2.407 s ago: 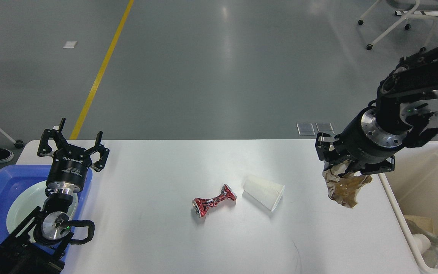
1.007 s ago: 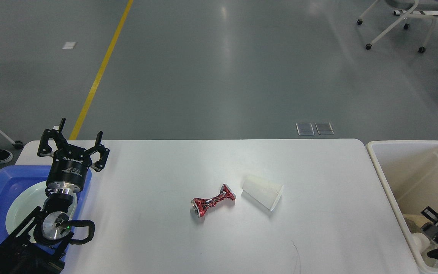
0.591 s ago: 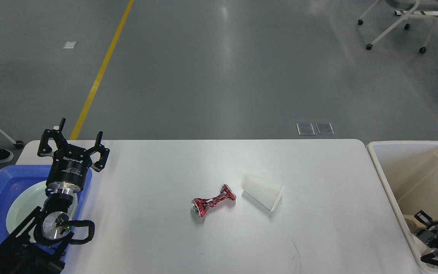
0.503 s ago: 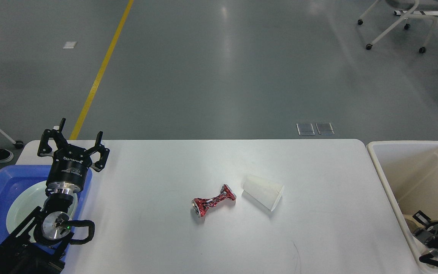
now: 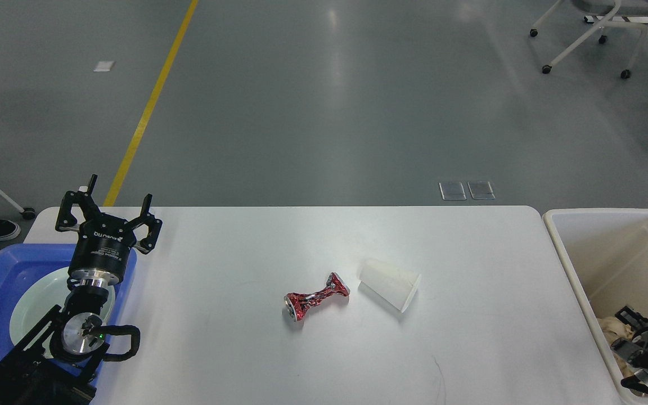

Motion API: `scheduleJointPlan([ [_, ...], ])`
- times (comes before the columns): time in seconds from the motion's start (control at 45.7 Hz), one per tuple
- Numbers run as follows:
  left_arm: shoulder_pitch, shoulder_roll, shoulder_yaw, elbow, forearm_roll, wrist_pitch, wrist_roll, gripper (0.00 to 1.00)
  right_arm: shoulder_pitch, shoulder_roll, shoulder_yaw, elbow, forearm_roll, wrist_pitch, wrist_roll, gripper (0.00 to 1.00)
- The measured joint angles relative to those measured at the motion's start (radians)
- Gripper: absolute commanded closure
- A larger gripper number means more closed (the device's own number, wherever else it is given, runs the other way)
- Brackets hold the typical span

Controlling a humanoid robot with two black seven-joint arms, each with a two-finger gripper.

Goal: Tidy desktop
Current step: 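Open the right gripper inside the bin to drop the paper, then raise the right gripper out of the bin over the table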

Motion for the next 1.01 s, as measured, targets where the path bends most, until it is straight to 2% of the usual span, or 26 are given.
scheduleJointPlan([
  [0.306, 0.0, 0.0, 0.0, 0.0, 0.0, 0.0, 0.0, 0.04, 0.051, -0.02, 0.0, 0.048, -0.011, 0.011, 0.0, 0.0],
  [0.438, 0.0, 0.0, 0.0, 0.0, 0.0, 0.0, 0.0, 0.04, 0.165, -0.107, -0.014, 0.206, -0.072, 0.03, -0.004, 0.0],
  [0.635, 0.0, 0.0, 0.0, 0.0, -0.001, 0.0, 0.0, 0.04, 0.401, -0.233, -0.061, 0.491, -0.321, 0.088, -0.015, 0.0],
  [0.788, 0.0, 0.0, 0.0, 0.0, -0.001, 0.0, 0.0, 0.04, 0.64, -0.27, -0.216, 0.663, -0.363, 0.25, -0.015, 0.0],
  [1.007, 0.0, 0.0, 0.0, 0.0, -0.001, 0.0, 0.002, 0.04, 0.993, -0.226, -0.361, 0.789, -0.359, 0.586, -0.014, 0.0],
])
